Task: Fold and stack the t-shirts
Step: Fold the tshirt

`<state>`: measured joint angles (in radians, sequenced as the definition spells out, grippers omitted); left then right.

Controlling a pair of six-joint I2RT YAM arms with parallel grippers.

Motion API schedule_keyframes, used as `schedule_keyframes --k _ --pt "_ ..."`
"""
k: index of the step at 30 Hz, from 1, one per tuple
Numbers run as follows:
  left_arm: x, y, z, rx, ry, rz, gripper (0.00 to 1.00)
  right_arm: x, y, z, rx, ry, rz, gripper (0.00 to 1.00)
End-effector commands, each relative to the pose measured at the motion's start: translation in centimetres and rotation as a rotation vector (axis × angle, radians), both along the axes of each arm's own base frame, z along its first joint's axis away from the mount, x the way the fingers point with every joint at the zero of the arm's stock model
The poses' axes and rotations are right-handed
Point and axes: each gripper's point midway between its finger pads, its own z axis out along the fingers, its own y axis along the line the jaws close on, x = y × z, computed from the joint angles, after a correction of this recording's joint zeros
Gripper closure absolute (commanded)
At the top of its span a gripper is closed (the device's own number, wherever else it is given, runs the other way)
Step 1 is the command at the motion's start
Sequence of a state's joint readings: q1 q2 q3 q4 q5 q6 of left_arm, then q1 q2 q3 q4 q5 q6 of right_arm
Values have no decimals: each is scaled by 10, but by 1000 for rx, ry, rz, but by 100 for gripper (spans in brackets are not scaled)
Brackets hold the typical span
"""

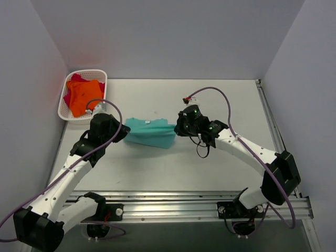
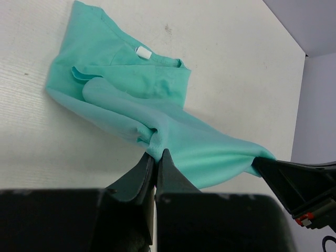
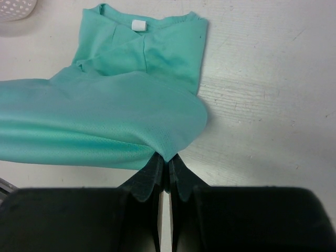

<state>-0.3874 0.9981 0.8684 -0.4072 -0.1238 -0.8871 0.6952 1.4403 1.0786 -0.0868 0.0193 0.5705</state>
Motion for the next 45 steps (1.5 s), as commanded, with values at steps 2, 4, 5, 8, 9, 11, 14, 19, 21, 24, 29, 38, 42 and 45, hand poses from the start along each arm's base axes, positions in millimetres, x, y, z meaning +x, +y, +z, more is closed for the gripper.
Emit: schedule_keyframes --k 2,4,5,8,9,11,14,19,21,24,29,38,42,45 --pt "3 24 30 41 -82 93 94 16 -4 -2 -54 -5 -15 100" --pt "6 27 28 44 -79 110 93 22 4 -13 -62 20 1 100" --pt "7 29 25 51 -75 122 92 29 8 -8 -55 11 6 100" --pt "18 33 16 52 -67 146 89 46 17 -30 -66 67 23 100" --pt "25 33 16 42 -77 150 89 57 22 -37 -74 85 24 100" --pt "41 43 3 51 -48 176 89 72 23 -46 -79 113 26 100" --pt "77 55 -13 52 -22 196 89 104 29 -58 -81 133 19 100" --pt "153 61 -59 66 66 143 91 183 33 -90 -64 190 -27 100" --pt "196 64 -69 64 59 125 89 196 27 -131 -98 272 -43 100" --pt "250 58 -93 51 104 22 49 238 25 -113 -47 221 -89 21" --pt "297 53 -96 -8 127 -48 7 272 2 -73 70 143 -152 0" --pt "278 82 -35 28 23 69 3 235 -27 -15 117 49 -167 0" --pt "254 88 -17 34 -29 109 3 186 -19 -61 142 154 -162 0" --pt "239 89 -29 38 1 109 3 165 -11 -75 162 193 -152 0"
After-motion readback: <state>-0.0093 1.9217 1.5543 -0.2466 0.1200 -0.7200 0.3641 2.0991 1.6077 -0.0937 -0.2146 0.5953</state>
